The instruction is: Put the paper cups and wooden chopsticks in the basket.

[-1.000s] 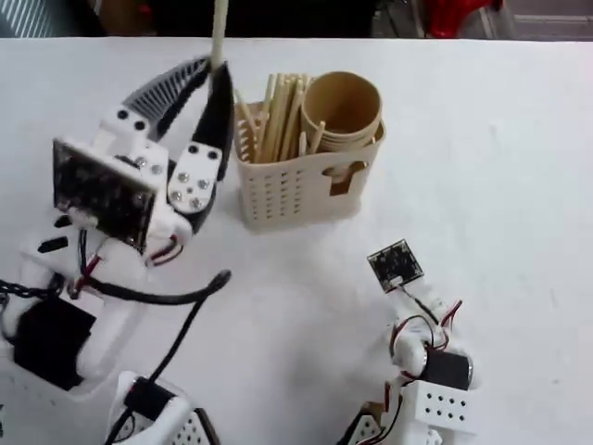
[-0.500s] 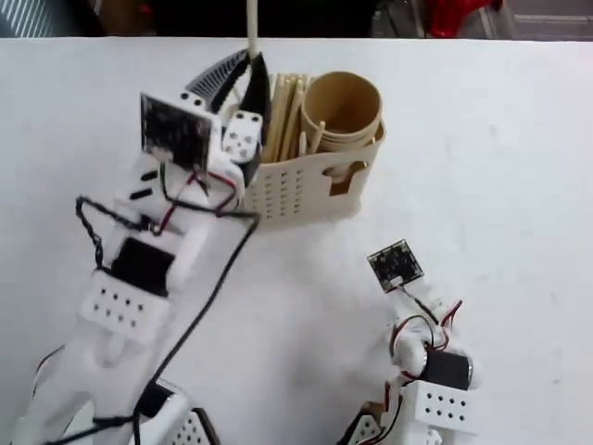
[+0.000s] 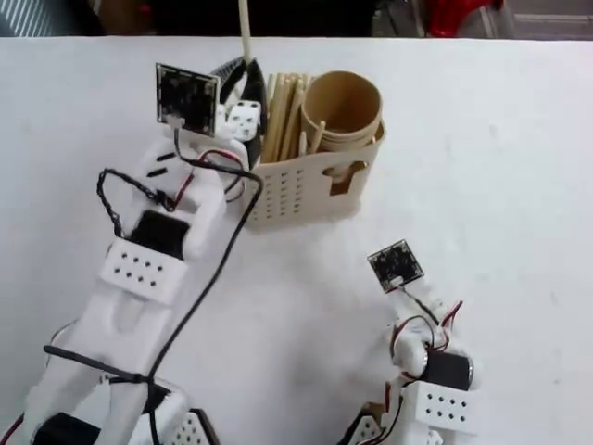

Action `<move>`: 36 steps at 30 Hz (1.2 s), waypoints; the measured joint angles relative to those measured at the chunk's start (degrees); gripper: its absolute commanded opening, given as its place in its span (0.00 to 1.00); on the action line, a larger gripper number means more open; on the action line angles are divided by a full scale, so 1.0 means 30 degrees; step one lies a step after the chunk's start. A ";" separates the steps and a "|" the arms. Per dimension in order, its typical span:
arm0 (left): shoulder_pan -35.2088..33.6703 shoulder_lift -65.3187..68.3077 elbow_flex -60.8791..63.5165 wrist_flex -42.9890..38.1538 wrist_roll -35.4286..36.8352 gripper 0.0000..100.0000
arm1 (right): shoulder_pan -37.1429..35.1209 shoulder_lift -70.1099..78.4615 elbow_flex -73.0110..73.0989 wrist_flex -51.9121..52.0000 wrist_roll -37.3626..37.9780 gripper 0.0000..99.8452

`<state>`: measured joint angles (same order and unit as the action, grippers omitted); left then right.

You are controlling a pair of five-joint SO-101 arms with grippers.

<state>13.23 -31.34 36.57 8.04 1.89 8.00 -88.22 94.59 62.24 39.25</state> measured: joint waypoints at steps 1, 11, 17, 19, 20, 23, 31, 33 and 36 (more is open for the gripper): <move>0.0000 0.0000 0.0000 0.0088 0.0000 0.07 | 0.0000 0.0000 0.0000 0.0000 0.0000 0.04; -0.0176 0.0000 0.0000 0.0821 0.0000 0.10 | 0.0000 0.0000 0.0000 0.0000 0.0000 0.04; -0.0498 -0.0498 0.0088 0.1231 0.0000 0.10 | 0.0000 0.0000 0.0000 0.0000 0.0000 0.03; -0.0879 -0.1407 0.0117 0.1934 0.0000 0.10 | 0.0000 0.0000 0.0000 0.0000 0.0000 0.03; -0.1084 -0.2051 0.0234 0.2315 0.0000 0.10 | 0.0000 0.0000 0.0000 0.0000 0.0000 0.03; -0.1758 -0.4689 0.1348 0.3663 0.0000 0.10 | 0.0000 0.0000 0.0000 0.0000 0.0000 0.02; -0.3194 -1.4388 0.8498 0.4864 -0.1817 0.10 | 0.0029 -0.1465 0.0000 0.0674 0.0000 0.02; -0.3194 -1.6791 1.0725 0.5040 -0.3194 0.10 | 0.0029 -0.2784 0.0000 0.1407 -0.0029 0.02; -0.3868 -2.0190 1.3978 0.5099 -0.4073 0.10 | -0.0029 -0.4630 0.0234 0.2549 0.0000 0.02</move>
<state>1.63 -91.91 78.51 23.34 -10.33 7.91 -102.11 95.30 69.89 39.25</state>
